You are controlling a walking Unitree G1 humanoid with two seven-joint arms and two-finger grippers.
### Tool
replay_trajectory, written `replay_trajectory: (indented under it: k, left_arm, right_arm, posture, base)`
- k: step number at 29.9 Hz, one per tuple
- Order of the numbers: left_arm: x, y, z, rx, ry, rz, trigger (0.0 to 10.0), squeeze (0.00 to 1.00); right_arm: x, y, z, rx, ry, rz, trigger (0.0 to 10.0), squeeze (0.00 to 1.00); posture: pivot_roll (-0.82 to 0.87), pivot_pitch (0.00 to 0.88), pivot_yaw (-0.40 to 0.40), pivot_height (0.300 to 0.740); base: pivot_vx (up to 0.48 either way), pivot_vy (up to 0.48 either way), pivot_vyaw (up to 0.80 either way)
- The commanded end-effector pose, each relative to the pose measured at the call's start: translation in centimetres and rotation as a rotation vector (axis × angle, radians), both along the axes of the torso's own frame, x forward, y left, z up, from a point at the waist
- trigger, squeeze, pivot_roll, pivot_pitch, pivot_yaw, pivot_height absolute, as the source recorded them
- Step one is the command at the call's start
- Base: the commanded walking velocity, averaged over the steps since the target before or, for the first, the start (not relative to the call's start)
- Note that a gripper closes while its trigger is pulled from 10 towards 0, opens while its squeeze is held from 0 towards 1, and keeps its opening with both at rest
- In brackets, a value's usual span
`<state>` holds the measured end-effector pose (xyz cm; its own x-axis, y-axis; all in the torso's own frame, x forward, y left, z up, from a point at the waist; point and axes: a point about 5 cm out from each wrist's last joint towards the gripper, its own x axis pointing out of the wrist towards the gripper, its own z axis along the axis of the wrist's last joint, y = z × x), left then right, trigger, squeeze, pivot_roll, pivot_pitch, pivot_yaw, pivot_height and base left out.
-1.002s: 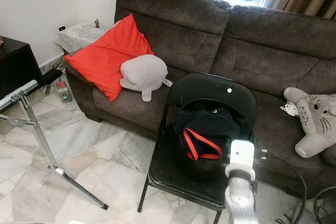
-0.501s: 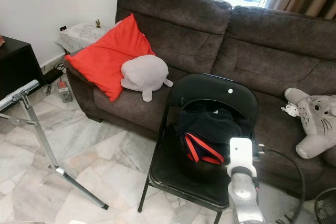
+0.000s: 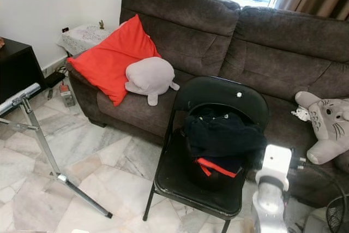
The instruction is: Hang hanger
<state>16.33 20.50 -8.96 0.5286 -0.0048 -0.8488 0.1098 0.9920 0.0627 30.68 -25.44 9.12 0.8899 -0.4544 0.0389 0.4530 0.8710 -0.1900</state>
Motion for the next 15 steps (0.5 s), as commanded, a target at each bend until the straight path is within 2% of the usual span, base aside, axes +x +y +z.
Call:
replay_trajectory:
  k: [1, 4, 8, 11, 15]
  left_arm:
    - [-0.4, -0.1, -0.2, -0.008, 0.025, -0.002, 10.0, 0.00]
    - [-0.4, -0.1, -0.2, -0.008, 0.026, -0.003, 10.0, 0.00]
    - [-0.3, -0.1, -0.2, -0.007, 0.029, -0.004, 10.0, 0.00]
    - [-0.4, -0.1, -0.2, -0.006, 0.030, -0.003, 10.0, 0.00]
    - [-0.4, -0.1, -0.2, -0.005, 0.032, -0.004, 10.0, 0.00]
  right_arm:
    - [0.3, -0.5, 0.4, 0.007, -0.002, 0.003, 10.0, 0.00]
    - [0.9, -0.2, 0.6, 0.008, 0.014, 0.040, 10.0, 0.00]
    - [1.9, 0.8, 0.3, 0.012, 0.087, 0.139, 10.0, 0.00]
    - [2.1, 0.7, -0.1, 0.026, 0.130, 0.149, 10.0, 0.00]
    - [2.3, 0.2, -0.3, -0.005, 0.194, 0.154, 10.0, 0.00]
  posture:
    - [0.03, 0.004, -0.108, 0.740]
    - [0.03, 0.006, -0.107, 0.740]
    - [0.03, 0.007, -0.105, 0.740]
    - [0.03, 0.008, -0.103, 0.740]
    - [0.04, 0.009, -0.101, 0.740]
  base:
    - [0.000, 0.000, 0.00]
    - [0.000, 0.000, 0.00]
    - [0.000, 0.000, 0.00]
    - [0.000, 0.000, 0.00]
    - [0.000, 0.000, 0.00]
